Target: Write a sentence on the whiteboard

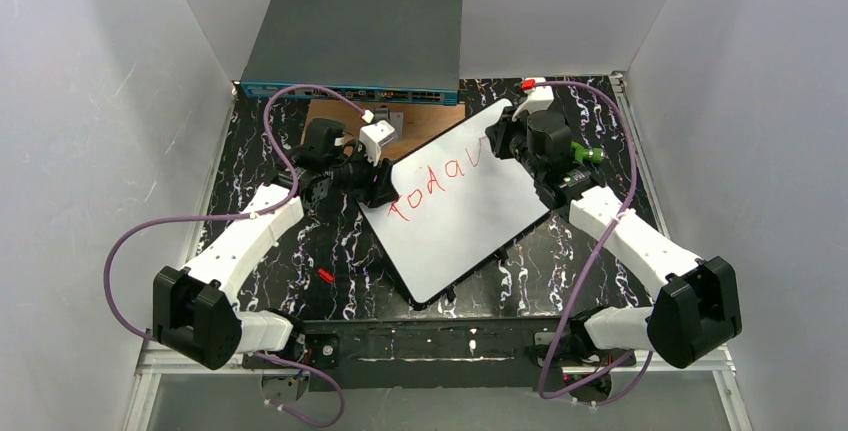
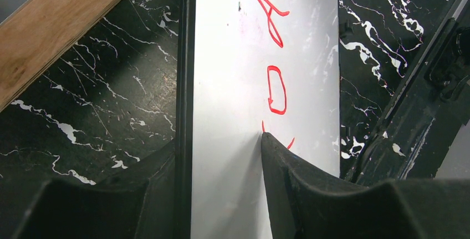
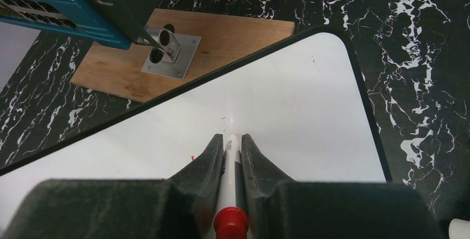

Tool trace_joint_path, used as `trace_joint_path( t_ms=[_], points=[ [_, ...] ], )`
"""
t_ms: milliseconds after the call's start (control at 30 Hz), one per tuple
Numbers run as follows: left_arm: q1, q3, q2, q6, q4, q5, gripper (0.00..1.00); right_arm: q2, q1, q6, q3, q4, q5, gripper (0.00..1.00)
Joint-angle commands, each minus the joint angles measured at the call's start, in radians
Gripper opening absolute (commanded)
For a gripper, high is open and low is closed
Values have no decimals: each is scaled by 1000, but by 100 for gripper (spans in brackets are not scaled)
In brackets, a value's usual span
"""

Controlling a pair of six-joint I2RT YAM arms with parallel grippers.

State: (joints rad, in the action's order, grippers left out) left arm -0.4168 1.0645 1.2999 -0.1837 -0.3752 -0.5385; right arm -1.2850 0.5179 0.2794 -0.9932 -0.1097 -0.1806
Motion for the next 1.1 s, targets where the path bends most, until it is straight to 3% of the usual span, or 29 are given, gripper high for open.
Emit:
trace_joint_path(
  t_ms=[0,500,1067],
  points=[
    [-33,-29,-31,-103,-65,-42,0,18,-2,-10,6,-42,11,1],
    [-34,-23,-25,-106,-63,-43,0,156,0,34,208,26,62,1],
    [-33,-18,-19,-106,-64,-40,0,158,41,111,197,21,91,1]
  ],
)
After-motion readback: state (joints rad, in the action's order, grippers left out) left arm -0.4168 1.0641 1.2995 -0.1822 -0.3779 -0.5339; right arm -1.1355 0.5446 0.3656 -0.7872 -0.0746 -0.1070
